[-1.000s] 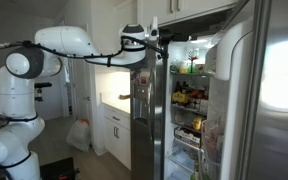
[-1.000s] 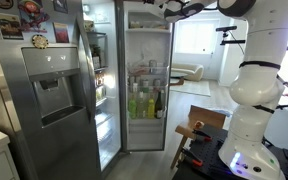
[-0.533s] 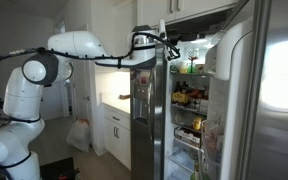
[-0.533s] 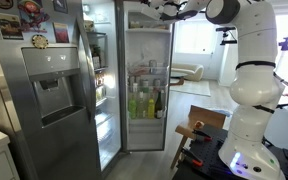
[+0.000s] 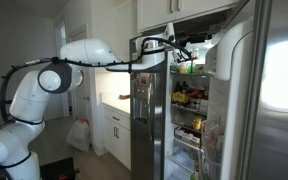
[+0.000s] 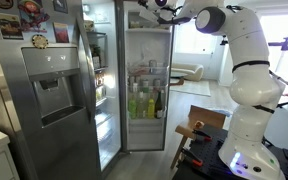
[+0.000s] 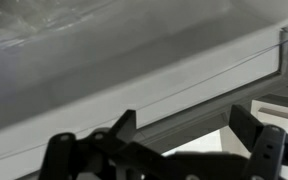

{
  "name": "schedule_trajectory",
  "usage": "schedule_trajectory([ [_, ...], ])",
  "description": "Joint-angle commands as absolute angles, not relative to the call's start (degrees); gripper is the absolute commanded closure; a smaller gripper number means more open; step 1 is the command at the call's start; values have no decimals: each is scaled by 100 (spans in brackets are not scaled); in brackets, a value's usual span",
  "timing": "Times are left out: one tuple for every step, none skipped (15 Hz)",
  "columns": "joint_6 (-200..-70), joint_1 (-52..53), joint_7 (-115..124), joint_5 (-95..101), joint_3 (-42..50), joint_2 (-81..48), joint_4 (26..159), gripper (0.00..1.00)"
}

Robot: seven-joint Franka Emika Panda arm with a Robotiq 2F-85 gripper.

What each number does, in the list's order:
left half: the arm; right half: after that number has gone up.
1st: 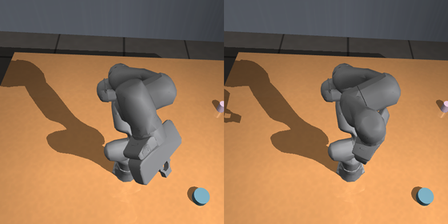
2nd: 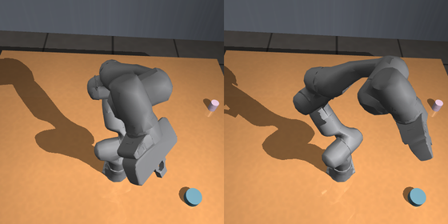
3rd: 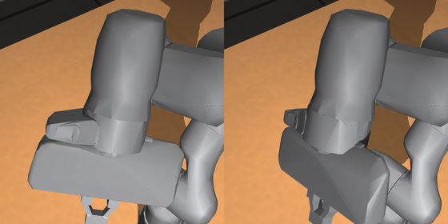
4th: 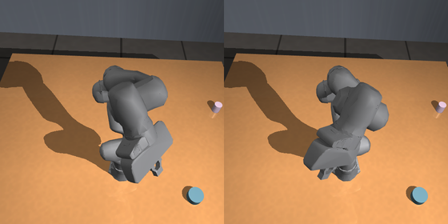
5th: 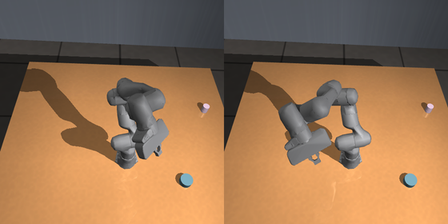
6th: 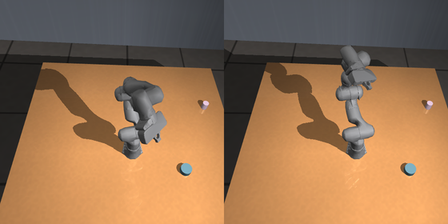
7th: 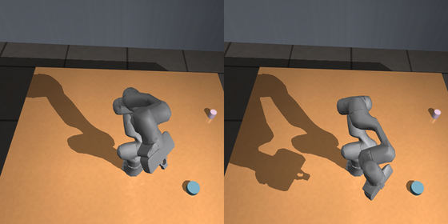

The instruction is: Close the top compartment of the refrigerator door

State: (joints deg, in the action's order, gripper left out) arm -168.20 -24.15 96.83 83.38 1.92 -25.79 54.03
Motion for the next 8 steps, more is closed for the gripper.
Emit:
schedule_trajectory([
  [-16715, -2423, 9700, 8355, 246, -3113, 4600, 0],
  [-16707, -2425, 9700, 8355, 255, -3196, 4483, 0],
  [-16709, -2424, 9719, 8362, 265, -3283, 4352, 0],
  [-16710, -2417, 9734, 8373, 273, -3339, 4254, 0],
  [-16739, -2421, 9726, 8349, 258, -3356, 4220, 0],
  [-16772, -2432, 9698, 8307, 229, -3349, 4223, 0],
  [-16815, -2439, 9695, 8264, 197, -3317, 4254, 0],
  [-16851, -2446, 9658, 8199, 151, -3261, 4325, 0],
])
